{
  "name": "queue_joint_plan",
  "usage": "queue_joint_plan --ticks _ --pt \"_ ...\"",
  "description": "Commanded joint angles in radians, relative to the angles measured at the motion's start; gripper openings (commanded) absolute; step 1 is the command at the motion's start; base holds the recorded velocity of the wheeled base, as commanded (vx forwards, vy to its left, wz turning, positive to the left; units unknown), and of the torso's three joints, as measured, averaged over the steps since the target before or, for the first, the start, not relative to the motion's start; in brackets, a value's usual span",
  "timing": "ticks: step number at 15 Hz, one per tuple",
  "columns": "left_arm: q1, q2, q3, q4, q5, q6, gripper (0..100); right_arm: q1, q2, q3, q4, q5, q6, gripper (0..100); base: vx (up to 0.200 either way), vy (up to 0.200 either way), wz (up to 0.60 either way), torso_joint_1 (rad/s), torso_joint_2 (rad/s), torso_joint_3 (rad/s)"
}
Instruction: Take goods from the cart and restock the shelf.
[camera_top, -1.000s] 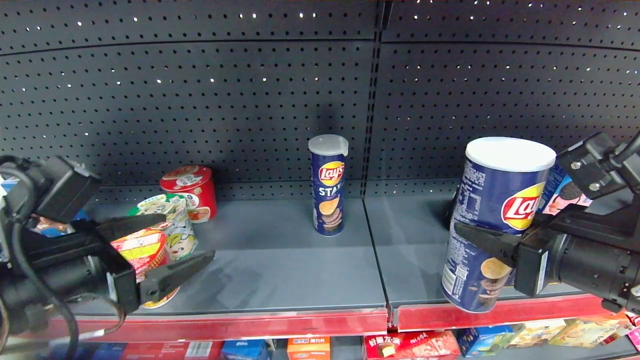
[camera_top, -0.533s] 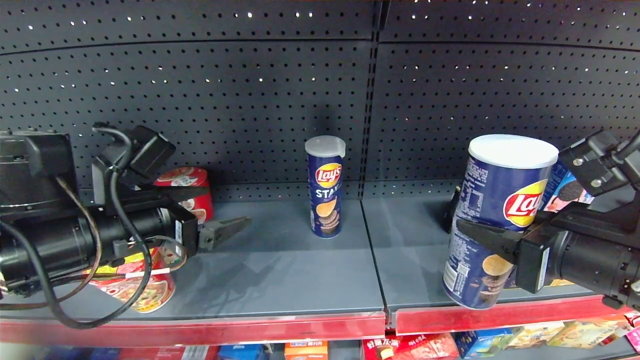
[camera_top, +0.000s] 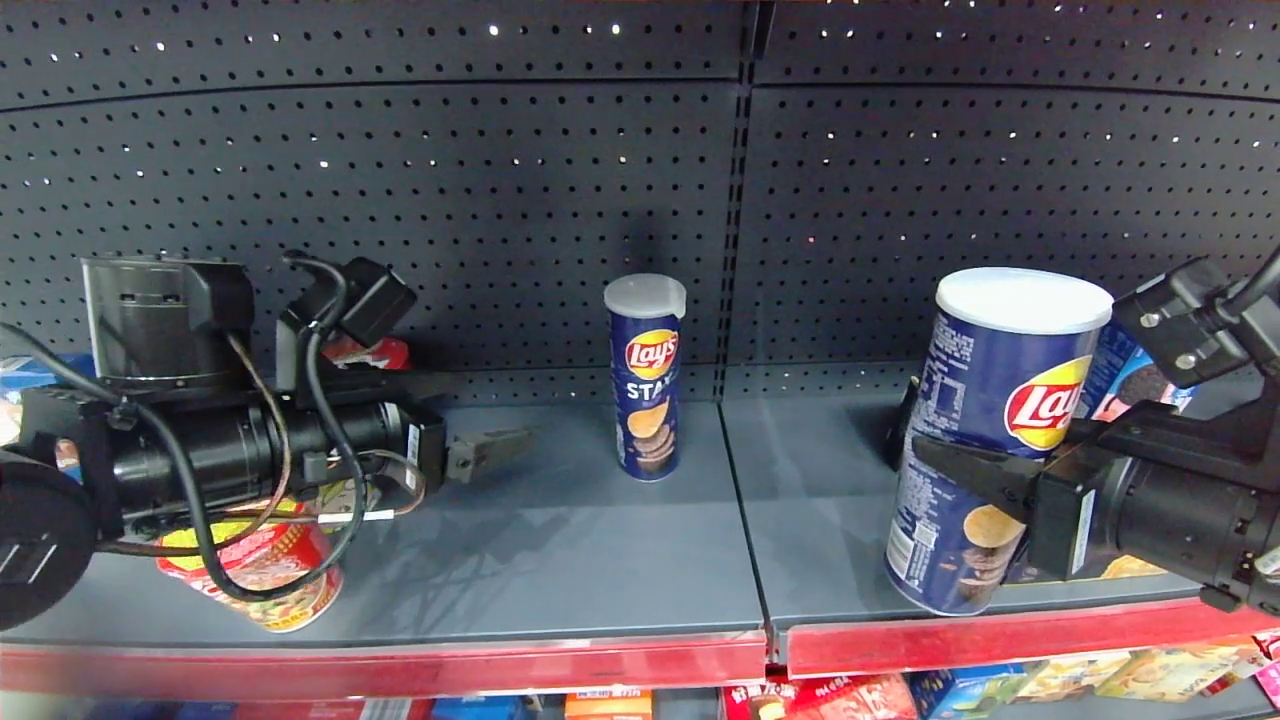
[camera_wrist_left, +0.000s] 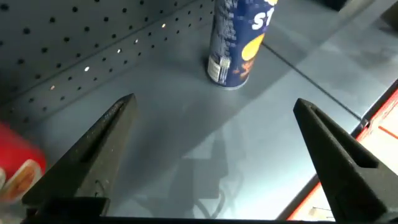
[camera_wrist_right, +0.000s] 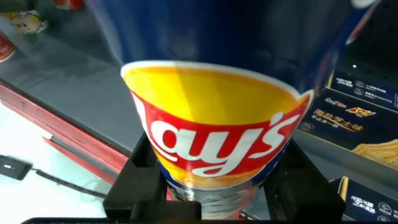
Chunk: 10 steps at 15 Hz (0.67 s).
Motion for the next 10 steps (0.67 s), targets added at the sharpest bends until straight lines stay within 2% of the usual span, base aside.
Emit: queue_joint_plan --ticks 1,3,5,6,7,8,9,10 --pt "0.003 0.052 -0.029 0.000 -0.009 -0.002 100 -0.002 0.002 -0.003 -0.001 0.000 0.000 0 0.000 0.000 0.00 0.000 0.00 0.000" --pt "0.012 0.150 -0.109 -0.001 -0.029 0.000 100 -0.004 0.010 -0.015 -0.001 0.000 0.000 0 0.000 0.000 0.00 0.000 0.00 0.000" --pt "0.012 0.227 -0.150 -0.075 -0.086 -0.003 100 -0.004 0.015 -0.023 -0.001 0.000 0.000 0 0.000 0.000 0.00 0.000 0.00 0.000" --pt "0.012 0.276 -0.178 -0.139 -0.127 -0.026 100 -0.004 0.022 -0.031 -0.001 0.000 0.000 0 0.000 0.000 0.00 0.000 0.00 0.000" --pt "0.011 0.285 -0.184 -0.156 -0.144 -0.052 100 -0.004 0.024 -0.034 -0.001 0.000 0.000 0 0.000 0.000 0.00 0.000 0.00 0.000" --pt "-0.003 0.294 -0.188 -0.201 -0.196 -0.137 100 -0.004 0.028 -0.038 -0.010 0.000 0.000 0 0.000 0.000 0.00 0.000 0.00 0.000" --pt "-0.020 0.333 -0.190 -0.267 -0.200 -0.173 100 -0.005 0.030 -0.042 -0.013 0.000 0.000 0 0.000 0.000 0.00 0.000 0.00 0.000" --pt "-0.020 0.353 -0.190 -0.297 -0.206 -0.173 100 -0.007 0.032 -0.042 -0.013 0.000 0.000 0 0.000 0.000 0.00 0.000 0.00 0.000"
